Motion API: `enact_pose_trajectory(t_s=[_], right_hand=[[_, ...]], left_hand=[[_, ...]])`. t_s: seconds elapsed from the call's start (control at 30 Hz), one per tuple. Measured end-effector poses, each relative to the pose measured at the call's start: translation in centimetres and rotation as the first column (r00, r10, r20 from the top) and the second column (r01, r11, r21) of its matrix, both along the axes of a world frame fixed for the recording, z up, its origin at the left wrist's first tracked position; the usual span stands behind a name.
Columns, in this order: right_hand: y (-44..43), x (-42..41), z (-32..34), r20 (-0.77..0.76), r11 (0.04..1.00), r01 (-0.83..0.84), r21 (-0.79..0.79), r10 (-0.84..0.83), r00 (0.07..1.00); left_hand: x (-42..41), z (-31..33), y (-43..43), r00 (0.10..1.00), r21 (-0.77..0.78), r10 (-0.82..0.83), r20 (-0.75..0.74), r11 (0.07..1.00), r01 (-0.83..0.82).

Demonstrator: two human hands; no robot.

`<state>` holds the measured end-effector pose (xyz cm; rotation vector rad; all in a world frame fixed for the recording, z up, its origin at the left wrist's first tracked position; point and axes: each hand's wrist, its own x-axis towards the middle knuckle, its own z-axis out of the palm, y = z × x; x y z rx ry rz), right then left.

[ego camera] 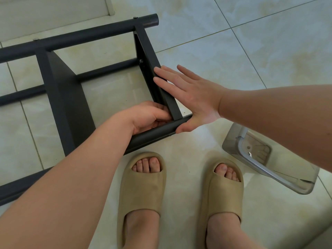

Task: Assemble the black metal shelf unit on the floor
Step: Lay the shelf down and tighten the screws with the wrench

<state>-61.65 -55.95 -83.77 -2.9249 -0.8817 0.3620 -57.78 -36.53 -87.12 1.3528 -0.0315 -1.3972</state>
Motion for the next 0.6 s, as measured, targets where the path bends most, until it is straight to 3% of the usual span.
enact_pose_trajectory(t_s=[0.37, 0.6], right_hand=[[0.00, -0.02, 0.04, 0.003, 1.000, 0.000, 0.005, 0.000, 1.000], [-0.01, 0.01, 0.07, -0.004, 1.000, 0.003, -0.002, -0.003, 1.000]], left_hand=[[0.15, 0.28, 0.00, 0.999, 0.005, 0.000, -0.046, 1.000, 0.000], [-0.04, 0.18, 0.08, 0.998, 0.025, -0.055, 0.017, 0.998, 0.054]])
